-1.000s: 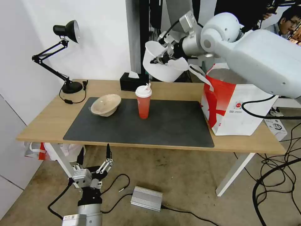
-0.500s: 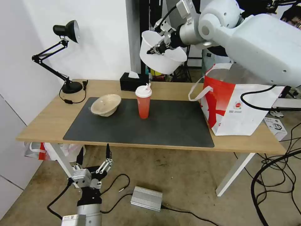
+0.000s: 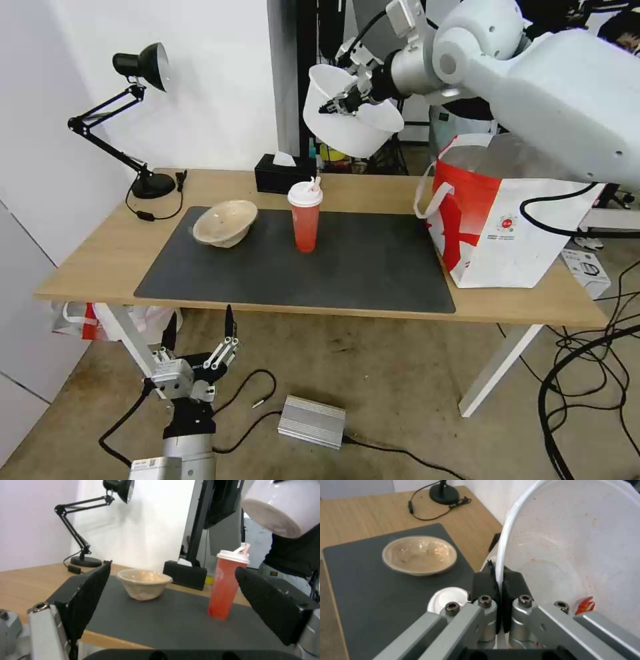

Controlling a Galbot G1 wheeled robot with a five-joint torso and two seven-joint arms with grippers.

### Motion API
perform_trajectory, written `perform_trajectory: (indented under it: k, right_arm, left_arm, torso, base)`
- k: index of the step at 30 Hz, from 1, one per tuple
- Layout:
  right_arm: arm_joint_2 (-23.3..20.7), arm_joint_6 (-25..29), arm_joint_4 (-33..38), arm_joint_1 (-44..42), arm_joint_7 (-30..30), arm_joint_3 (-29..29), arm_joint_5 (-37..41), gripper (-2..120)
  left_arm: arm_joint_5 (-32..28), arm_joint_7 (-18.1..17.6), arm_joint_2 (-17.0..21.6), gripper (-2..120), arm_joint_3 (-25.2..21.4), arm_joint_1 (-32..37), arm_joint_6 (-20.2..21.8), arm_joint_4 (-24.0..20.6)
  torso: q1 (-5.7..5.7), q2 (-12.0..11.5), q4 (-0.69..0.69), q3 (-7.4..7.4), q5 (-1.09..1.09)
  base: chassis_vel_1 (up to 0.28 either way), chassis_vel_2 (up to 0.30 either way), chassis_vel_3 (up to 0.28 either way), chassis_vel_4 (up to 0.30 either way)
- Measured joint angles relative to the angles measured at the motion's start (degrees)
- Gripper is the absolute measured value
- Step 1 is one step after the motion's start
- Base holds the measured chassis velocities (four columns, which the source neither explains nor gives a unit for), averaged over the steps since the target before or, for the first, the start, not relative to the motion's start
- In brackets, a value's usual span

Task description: Pick up the trash from the table and place it into the takeout bag.

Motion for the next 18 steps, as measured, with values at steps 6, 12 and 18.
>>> perform_trajectory:
  k: [6,12,18]
  right_arm:
    - [-2.28,0.00,0.69,-0.14,0.07,0.40,-0.02,0]
    - [-5.31,0.00,1.65,0.34,-0.02,0.40,0.29,0]
    - [-8.34,0.00,2.64,0.34,-0.05,0.66,0.78,0]
  left_arm:
    - [0.09,0.00,0.26,100,0.07,0.36,-0.10,-0.07]
    - [0.07,0.01,0.27,100,0.30,0.34,-0.12,-0.19]
    - [0.16,0.02,0.23,100,0.53,0.27,-0.28,0.00]
  torso:
    - [0.00,0.00,0.00,0.00,0.00]
    - [0.00,0.00,0.00,0.00,0.01]
    - [0.00,0.00,-0.01,0.00,0.00]
  base:
    - [0.000,0.000,0.000,0.000]
    - [0.000,0.000,0.000,0.000]
    - [0.000,0.000,0.000,0.000]
